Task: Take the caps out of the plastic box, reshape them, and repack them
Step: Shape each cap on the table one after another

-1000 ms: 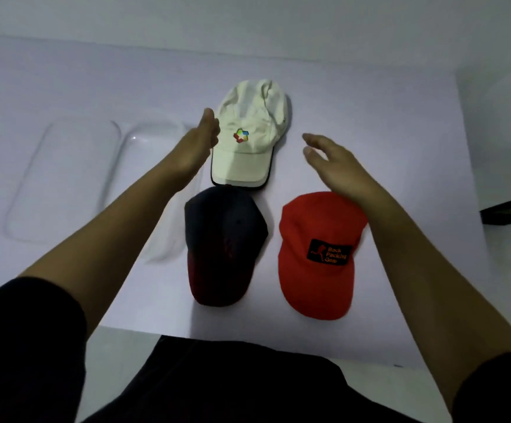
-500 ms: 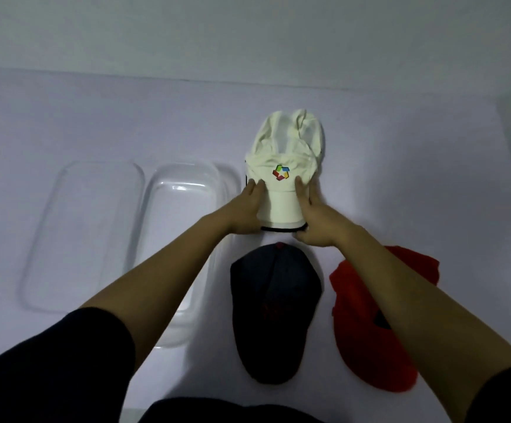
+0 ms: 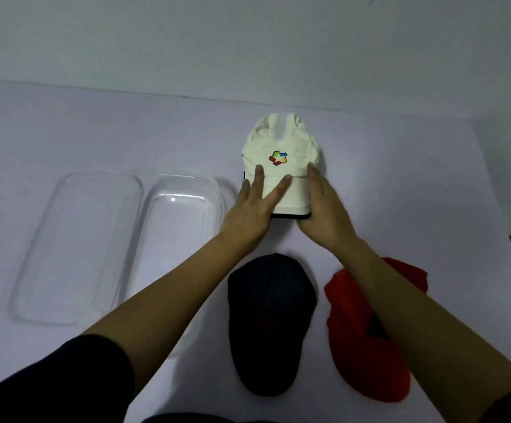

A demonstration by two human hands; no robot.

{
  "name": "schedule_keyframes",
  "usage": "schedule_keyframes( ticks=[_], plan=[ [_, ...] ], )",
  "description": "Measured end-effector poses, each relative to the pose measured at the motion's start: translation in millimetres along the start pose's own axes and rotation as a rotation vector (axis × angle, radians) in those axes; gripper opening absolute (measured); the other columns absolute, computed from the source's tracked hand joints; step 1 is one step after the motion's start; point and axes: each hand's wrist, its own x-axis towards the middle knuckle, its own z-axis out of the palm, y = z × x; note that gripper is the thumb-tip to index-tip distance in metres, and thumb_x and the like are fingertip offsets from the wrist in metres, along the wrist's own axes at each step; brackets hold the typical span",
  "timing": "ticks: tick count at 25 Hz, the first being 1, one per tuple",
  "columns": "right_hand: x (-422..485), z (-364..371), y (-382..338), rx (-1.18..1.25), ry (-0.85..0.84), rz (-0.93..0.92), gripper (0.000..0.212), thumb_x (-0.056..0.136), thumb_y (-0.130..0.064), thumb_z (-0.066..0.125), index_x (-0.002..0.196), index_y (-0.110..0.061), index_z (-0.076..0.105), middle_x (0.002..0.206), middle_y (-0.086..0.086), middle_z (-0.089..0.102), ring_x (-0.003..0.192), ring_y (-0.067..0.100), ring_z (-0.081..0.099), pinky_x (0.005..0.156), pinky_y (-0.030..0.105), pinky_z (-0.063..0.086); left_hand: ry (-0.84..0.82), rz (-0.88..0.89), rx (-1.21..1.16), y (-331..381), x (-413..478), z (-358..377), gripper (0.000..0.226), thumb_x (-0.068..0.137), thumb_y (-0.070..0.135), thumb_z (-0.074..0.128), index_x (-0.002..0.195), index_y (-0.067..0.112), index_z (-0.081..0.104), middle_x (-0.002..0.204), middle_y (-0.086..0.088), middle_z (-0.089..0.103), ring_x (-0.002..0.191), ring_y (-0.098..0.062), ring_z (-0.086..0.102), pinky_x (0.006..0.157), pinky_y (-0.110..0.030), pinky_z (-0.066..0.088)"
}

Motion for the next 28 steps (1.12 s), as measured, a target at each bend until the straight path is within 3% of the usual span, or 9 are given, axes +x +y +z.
schedule_keyframes(
  ticks=[5, 8, 11, 14, 16, 20, 23, 25, 28],
  plan=[
    [-7, -26, -28, 0.022, 0.307, -0.042, 0.078, 0.089, -0.011, 0.056, 0.149, -0.008, 0.007, 0.156, 0.017, 0.020, 0.139, 0.033, 0.031, 0.106, 0.048, 0.040, 0.241, 0.173, -0.322, 22, -14, -37, 0.071, 0.090, 0.009, 0.047, 0.149, 0.022, 0.011, 0.158, -0.020, 0.003, 0.142, -0.034, 0.023, 0.107, -0.044, 0.038],
    [-22, -49, -49, 0.333, 0.285, -0.102, 0.079, 0.089, -0.015, 0.052, 0.150, -0.021, 0.002, 0.156, 0.007, 0.023, 0.137, 0.025, 0.035, 0.106, 0.045, 0.040, 0.384, 0.161, -0.619, 37, -26, -56, 0.084, 0.089, 0.026, 0.054, 0.149, 0.008, -0.003, 0.159, -0.001, -0.002, 0.145, -0.003, 0.008, 0.116, -0.022, 0.021],
    [-41, -62, -71, 0.589, 0.226, -0.078, 0.070, 0.093, -0.016, 0.049, 0.150, -0.021, 0.008, 0.142, -0.012, 0.037, 0.121, 0.008, 0.045, 0.099, 0.021, 0.042, 0.370, 0.144, -0.811, 62, -40, -60, 0.082, 0.091, 0.025, 0.050, 0.150, 0.011, -0.006, 0.160, -0.005, 0.006, 0.144, -0.009, 0.018, 0.116, -0.028, 0.026],
    [-56, -59, -94, 0.798, 0.224, 0.027, 0.065, 0.089, -0.029, 0.045, 0.148, -0.021, 0.019, 0.118, -0.029, 0.043, 0.109, -0.002, 0.047, 0.098, 0.024, 0.041, 0.347, 0.050, -1.058, 85, -50, -61, 0.083, 0.087, 0.030, 0.053, 0.151, 0.016, 0.002, 0.149, 0.011, 0.022, 0.130, 0.010, 0.034, 0.104, -0.012, 0.034],
    [-63, -63, -93, 0.748, 0.229, 0.021, 0.065, 0.090, -0.027, 0.046, 0.149, -0.021, 0.018, 0.116, -0.032, 0.041, 0.108, -0.003, 0.046, 0.098, 0.021, 0.040, 0.347, 0.063, -0.997, 81, -56, -63, 0.082, 0.087, 0.028, 0.053, 0.151, 0.017, 0.003, 0.149, 0.012, 0.023, 0.129, 0.017, 0.031, 0.103, -0.010, 0.033],
    [-72, -78, -73, 0.632, 0.160, -0.065, 0.071, 0.094, 0.000, 0.045, 0.148, -0.022, 0.004, 0.125, -0.035, 0.024, 0.099, -0.022, 0.041, 0.083, -0.005, 0.032, 0.376, 0.132, -0.705, 58, -63, -75, 0.069, 0.094, 0.022, 0.042, 0.151, 0.012, 0.003, 0.160, -0.002, 0.005, 0.144, 0.001, 0.012, 0.117, -0.021, 0.018],
    [-71, -65, -83, 0.700, 0.163, -0.036, 0.061, 0.099, -0.011, 0.038, 0.148, -0.025, 0.005, 0.143, -0.015, 0.029, 0.117, -0.014, 0.035, 0.098, 0.009, 0.029, 0.389, 0.075, -0.876, 85, -69, -72, 0.060, 0.099, 0.013, 0.034, 0.150, 0.009, 0.002, 0.157, 0.002, 0.008, 0.139, 0.007, 0.015, 0.112, -0.009, 0.018],
    [-74, -46, -74, 0.568, 0.132, -0.008, 0.048, 0.101, -0.012, 0.030, 0.145, -0.028, 0.018, 0.127, -0.003, 0.040, 0.118, 0.006, 0.039, 0.101, 0.020, 0.030, 0.377, 0.018, -0.975, 100, -74, -66, 0.057, 0.101, 0.009, 0.033, 0.151, 0.013, 0.005, 0.154, 0.007, 0.013, 0.136, 0.008, 0.018, 0.109, -0.005, 0.021],
    [-88, -56, -59, 0.407, 0.110, -0.015, 0.062, 0.097, 0.002, 0.034, 0.143, -0.038, 0.021, 0.131, -0.005, 0.035, 0.129, 0.011, 0.039, 0.105, 0.017, 0.032, 0.369, 0.118, -0.772, 77, -77, -64, 0.057, 0.100, 0.009, 0.033, 0.149, 0.022, 0.005, 0.160, -0.003, -0.001, 0.145, -0.005, -0.002, 0.117, -0.016, 0.008]
  ],
)
